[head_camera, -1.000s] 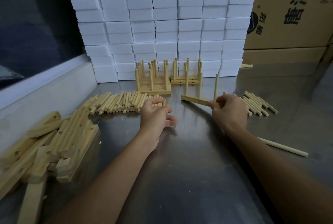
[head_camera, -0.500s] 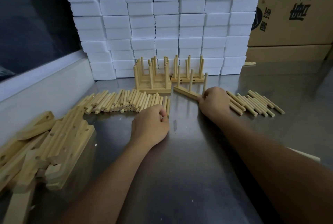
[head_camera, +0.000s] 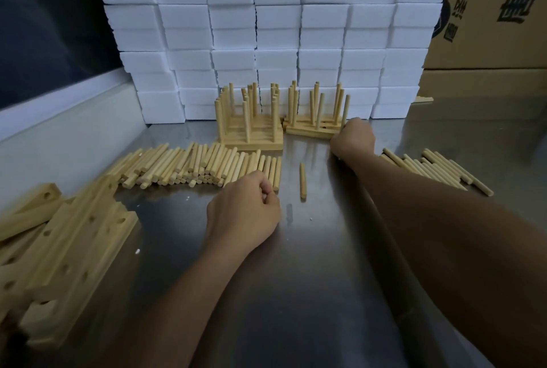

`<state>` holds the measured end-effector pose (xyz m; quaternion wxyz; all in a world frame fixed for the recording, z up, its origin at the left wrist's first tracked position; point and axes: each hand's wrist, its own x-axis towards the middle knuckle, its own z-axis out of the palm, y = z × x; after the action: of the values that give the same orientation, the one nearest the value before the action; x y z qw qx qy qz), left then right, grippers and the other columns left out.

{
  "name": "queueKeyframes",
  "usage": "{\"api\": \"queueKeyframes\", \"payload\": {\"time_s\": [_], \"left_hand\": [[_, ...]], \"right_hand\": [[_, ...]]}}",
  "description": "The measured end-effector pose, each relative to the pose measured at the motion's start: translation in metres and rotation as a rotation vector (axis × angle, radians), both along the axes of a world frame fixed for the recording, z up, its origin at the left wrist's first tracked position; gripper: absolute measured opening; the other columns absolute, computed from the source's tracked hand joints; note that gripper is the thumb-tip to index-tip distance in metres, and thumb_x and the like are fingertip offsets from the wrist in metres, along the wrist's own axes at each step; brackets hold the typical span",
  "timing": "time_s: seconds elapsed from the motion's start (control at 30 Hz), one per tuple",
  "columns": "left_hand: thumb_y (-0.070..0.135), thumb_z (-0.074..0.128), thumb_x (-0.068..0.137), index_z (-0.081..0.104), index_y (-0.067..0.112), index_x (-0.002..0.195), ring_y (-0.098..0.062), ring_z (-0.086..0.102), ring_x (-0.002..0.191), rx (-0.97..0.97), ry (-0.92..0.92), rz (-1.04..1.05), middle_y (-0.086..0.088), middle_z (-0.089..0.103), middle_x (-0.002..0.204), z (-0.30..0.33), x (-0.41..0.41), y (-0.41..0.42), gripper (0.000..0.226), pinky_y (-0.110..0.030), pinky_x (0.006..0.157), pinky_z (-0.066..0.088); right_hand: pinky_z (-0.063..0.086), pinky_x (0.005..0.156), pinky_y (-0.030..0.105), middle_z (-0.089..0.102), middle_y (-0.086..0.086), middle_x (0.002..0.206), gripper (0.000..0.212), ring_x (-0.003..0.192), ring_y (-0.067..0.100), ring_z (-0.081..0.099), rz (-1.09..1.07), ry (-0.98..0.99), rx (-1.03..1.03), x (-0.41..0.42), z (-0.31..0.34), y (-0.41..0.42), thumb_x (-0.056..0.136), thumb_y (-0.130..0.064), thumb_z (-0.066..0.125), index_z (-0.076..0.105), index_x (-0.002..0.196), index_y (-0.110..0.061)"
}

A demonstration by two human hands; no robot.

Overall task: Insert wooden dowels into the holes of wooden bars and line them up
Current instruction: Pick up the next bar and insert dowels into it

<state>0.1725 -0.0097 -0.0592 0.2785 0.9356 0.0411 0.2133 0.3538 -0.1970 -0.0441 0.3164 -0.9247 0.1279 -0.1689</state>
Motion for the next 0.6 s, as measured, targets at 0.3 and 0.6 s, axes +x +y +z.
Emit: {"api": "queueKeyframes", "payload": {"time_s": [0.3,0.6], "left_hand": [[0.026,0.061,0.086,0.053,0.032,0.073,-0.002,0.051,0.062,0.006,0.009,-0.002,0.015,0.051,0.057,0.002,-0.001,-0.002,0.017,-0.023,0.051,0.030],[0.025,0.060,0.087,0.055,0.031,0.075,-0.002,0.052,0.064,-0.003,0.028,-0.015,0.015,0.051,0.059,0.003,-0.002,-0.001,0.014,-0.024,0.053,0.033]], "right_hand": [[0.039,0.072,0.036,0.056,0.013,0.110,0.016,0.093,0.030,0.054,0.036,-0.125,-0.137,0.006,-0.010,0.006,0.090,-0.018,0.059,0.054,0.102,-0.010],[0.042,0.078,0.036,0.054,0.011,0.118,0.031,0.102,0.032,0.057,0.234,-0.085,-0.312,0.006,-0.012,0.005,0.093,-0.020,0.044,0.065,0.115,-0.016]]}}
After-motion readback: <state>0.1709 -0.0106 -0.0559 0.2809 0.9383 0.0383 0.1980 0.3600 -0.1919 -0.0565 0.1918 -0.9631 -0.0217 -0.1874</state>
